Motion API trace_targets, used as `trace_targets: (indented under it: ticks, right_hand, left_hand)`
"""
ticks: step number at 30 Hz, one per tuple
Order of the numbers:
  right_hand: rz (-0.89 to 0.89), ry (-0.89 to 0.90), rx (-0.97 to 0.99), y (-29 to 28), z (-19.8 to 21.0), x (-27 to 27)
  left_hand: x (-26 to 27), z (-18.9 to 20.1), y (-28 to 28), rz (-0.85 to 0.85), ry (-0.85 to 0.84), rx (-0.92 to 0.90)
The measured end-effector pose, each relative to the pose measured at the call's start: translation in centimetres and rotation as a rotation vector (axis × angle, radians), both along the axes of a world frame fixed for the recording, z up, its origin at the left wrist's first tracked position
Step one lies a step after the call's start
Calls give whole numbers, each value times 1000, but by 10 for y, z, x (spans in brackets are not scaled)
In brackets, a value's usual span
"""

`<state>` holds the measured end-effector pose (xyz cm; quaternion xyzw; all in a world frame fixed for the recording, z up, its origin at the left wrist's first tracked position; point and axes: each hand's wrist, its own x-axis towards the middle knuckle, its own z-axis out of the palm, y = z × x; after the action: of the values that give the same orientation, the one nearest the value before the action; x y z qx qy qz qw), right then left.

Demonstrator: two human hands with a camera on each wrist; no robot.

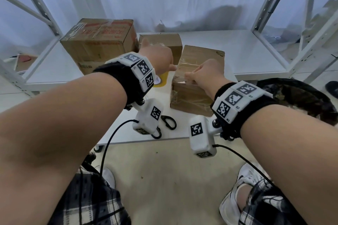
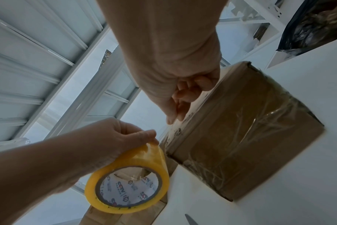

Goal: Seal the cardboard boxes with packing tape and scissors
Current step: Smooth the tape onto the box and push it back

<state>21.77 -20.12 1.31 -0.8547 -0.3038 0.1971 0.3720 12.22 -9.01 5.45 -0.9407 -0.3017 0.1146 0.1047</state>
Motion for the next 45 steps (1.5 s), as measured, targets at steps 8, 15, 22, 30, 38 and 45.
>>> trace_targets:
  ticks: [8,15,22,30,38,45]
  right_hand:
    - [6,-77,-39,-1,-5,4]
    - [69,-302,-225,-8,-1,9]
    - [565,-582,-247,2,-23,-15]
    - [657,-729,-450,-7,-36,7]
    - [715,-746,-442,-24,-36,35]
    - [703,-721,-399,-24,-38,35]
  left_hand:
    - [12,-9,0,-53,29,66]
    - [13,-15,-3,-125,18,132]
    - [11,-16,-4,-94,-28,93]
    - [-13,-25,31,42,-351,-483]
    - [-14,-22,20,96,-399,-696]
    - [-4,-32,16,72,-154,-397]
